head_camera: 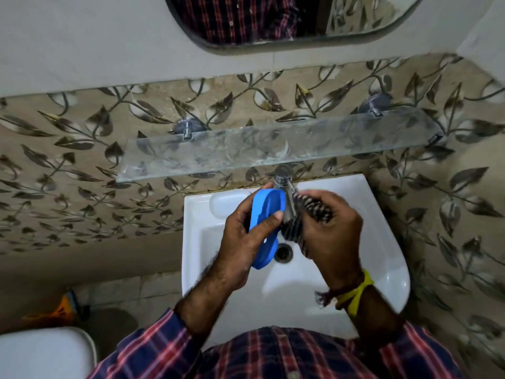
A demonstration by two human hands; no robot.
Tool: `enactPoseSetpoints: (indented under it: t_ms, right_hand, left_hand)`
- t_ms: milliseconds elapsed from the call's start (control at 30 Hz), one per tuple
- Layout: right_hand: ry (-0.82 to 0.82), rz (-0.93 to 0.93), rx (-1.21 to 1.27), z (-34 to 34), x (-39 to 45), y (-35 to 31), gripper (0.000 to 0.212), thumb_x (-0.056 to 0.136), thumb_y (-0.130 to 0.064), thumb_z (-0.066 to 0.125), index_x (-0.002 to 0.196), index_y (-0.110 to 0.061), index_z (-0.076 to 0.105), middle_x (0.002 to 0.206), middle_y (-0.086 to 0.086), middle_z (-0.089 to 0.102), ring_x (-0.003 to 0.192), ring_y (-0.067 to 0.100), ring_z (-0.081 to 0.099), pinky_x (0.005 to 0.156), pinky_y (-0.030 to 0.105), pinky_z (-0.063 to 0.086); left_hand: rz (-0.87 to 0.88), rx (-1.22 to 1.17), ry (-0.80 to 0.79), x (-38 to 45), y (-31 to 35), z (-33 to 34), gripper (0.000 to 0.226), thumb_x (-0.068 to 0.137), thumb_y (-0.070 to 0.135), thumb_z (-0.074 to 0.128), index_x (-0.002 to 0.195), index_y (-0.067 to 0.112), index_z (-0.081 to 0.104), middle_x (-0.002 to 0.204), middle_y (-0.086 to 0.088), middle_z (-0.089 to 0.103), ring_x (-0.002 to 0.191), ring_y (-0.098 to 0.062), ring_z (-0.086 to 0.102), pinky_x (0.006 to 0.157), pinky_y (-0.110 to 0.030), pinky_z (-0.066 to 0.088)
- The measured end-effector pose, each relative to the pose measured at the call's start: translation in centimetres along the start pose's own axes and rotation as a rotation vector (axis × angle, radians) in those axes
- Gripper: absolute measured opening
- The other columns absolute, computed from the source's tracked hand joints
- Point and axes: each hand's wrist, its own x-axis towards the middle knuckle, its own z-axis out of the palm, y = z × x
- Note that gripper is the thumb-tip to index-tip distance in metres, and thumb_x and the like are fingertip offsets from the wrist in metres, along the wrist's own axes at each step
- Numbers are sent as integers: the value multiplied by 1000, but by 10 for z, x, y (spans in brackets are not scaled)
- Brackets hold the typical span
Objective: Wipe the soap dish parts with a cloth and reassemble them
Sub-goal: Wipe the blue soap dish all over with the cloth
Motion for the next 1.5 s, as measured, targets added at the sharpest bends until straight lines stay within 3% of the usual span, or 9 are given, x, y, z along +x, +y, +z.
enactPoseSetpoints:
  t_ms: [300,433,600,800,967,1033,1133,1300,1500]
  right_hand:
    - [-203,-622,-290,3,-12,-5,22,83,7,68,102,-2,75,112,13,72,93,33,63,84,40,52]
    - [-121,-540,-324,6,-6,6,26,80,9,62,99,-3,76,107,11,73,87,34,63,80,41,52]
    - [-170,-274,-131,6,-15,14,31,70,15,72,95,-3,75,98,12,71,90,32,67,78,49,54]
    - [-129,-260,-69,16,-11,6,33,71,13,73,100,-3,75,100,12,69,95,29,67,81,47,55]
    - [-331,-189,-54,12,-26,12,32,71,10,75,99,-7,76,99,6,72,94,23,67,84,42,55]
    - [-344,-108,7,11,-21,15,31,70,9,76,95,-10,78,95,3,75,91,16,69,86,36,56]
    - [-207,250,214,6,-14,22,23,75,0,81,94,-12,78,94,-1,77,89,8,72,84,26,58]
    - [-171,1023,857,-10,-2,35,33,69,-6,80,100,3,71,102,22,69,93,34,67,86,48,58]
    - [-259,1142,895,-8,-1,34,43,82,6,62,124,12,58,129,33,59,104,39,62,98,56,49]
  left_hand:
    - [-101,-23,-4,-5,-4,-3,34,91,8,58,114,27,74,96,-1,77,88,-17,74,69,-27,58]
    - [-64,32,29,-7,2,-6,29,78,14,62,100,25,77,85,-6,76,81,-25,72,70,-36,58]
    - [-57,19,29,-8,0,-10,49,79,14,62,126,21,70,101,4,79,89,-27,71,79,-46,59]
    - [-35,-37,43,-5,-3,-11,48,81,15,62,126,29,70,105,-5,77,91,-22,72,71,-31,58]
    - [-121,-189,162,-3,-2,-17,26,82,11,67,106,18,75,85,-9,75,72,-23,70,58,-35,58]
    - [-195,-257,193,-3,-3,-18,24,87,18,67,110,13,71,85,-11,74,71,-26,69,58,-35,59]
    - [-268,-291,186,-2,0,-19,59,83,55,60,118,9,70,94,-11,74,76,-25,70,67,-38,61]
    - [-376,-405,101,-4,10,-22,49,86,56,58,100,14,78,92,-13,74,74,-23,70,64,-37,59]
    - [-194,19,148,2,32,-13,45,80,48,58,111,18,71,99,-10,74,85,-22,69,80,-44,58]
